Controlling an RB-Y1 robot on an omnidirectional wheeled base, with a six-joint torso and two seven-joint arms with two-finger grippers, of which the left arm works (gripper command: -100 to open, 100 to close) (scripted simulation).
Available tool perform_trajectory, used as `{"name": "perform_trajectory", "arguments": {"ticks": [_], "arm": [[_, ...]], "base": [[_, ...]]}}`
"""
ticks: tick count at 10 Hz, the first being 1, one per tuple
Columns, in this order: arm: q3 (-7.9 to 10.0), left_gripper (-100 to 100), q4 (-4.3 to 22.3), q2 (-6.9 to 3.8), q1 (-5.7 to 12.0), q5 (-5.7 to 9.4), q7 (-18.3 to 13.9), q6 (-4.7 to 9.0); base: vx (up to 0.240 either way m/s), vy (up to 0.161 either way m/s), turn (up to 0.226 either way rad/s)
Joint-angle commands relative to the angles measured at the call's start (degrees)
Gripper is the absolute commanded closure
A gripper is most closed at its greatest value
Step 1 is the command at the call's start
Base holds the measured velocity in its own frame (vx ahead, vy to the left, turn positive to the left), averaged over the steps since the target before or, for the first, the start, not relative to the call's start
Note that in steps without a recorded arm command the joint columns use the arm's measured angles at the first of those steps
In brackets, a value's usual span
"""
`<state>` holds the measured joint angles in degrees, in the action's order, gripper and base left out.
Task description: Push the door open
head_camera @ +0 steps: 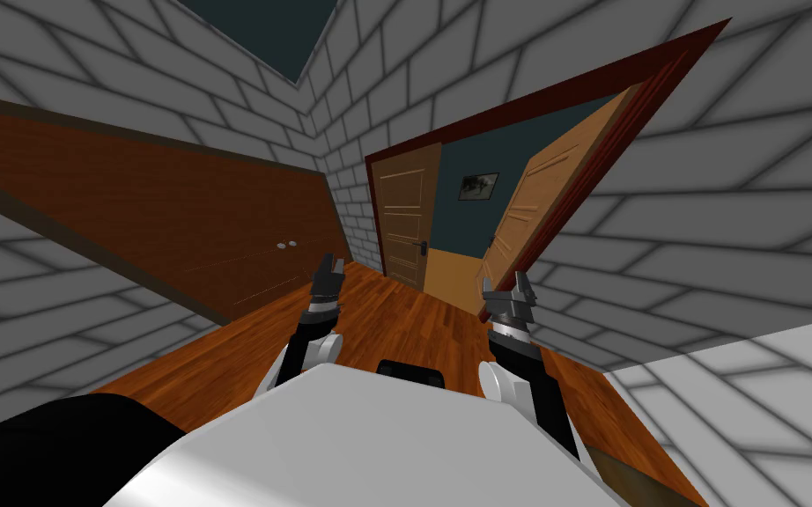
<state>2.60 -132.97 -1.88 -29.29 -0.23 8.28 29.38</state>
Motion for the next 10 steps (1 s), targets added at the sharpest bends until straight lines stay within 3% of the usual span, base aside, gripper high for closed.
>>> {"name": "perform_trajectory", "arguments": {"ticks": [1,3,10], "arm": [[-0.15,-100,1.6,-0.31,0.99,-0.01,-0.2,-0.07],[-0.29,-100,3.1,-0.55,1.86,-0.03,-0.4,-0.13],[-1.15,-100,12.3,-1.7,7.43,-0.11,-1.5,-0.51]], "base": [[0.039,0.001,-0.013],[0.069,0.008,-0.012],[0.088,0.005,-0.016]]}}
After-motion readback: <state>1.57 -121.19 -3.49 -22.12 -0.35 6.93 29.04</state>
